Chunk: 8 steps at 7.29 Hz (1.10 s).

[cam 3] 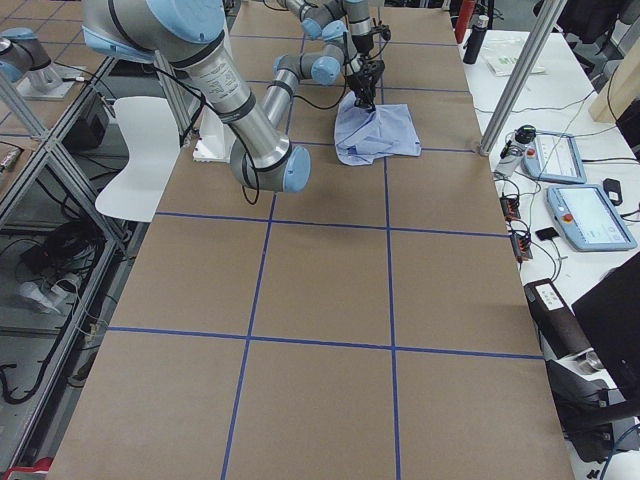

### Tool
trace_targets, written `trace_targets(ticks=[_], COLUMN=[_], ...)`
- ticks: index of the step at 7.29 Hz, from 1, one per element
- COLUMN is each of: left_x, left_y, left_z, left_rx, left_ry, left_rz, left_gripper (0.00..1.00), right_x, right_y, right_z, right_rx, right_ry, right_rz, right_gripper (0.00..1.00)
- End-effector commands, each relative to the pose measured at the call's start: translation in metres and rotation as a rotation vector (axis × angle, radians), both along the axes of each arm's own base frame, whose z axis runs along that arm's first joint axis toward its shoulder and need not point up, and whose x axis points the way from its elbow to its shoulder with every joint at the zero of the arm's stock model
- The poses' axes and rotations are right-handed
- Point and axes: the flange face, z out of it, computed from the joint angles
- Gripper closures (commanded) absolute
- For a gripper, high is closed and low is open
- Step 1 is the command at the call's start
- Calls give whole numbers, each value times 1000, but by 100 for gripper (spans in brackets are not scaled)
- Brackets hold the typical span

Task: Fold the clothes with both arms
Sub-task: 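Fold the shirt's near half over toward the far edge with both grippers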

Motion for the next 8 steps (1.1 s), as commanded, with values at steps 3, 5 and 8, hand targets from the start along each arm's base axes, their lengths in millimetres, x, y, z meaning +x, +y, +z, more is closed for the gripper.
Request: trace_targets(ticks=[3, 5, 8], left_x=[43, 39, 51], left_y=[-71, -99, -139], left_z=[17, 38, 60], left_rx=[29, 90, 110], left_ry=[-49, -81, -104], left_rz=[6, 22, 18], left_gripper=[100, 100, 100], right_x=[-36, -36, -43], right_y=[-69, -90, -111], right_z=[4, 16, 36], right_rx=[16, 38, 53], right_ry=[41, 93, 117], right_rz=[-49, -88, -136], right_gripper=[100, 100, 100])
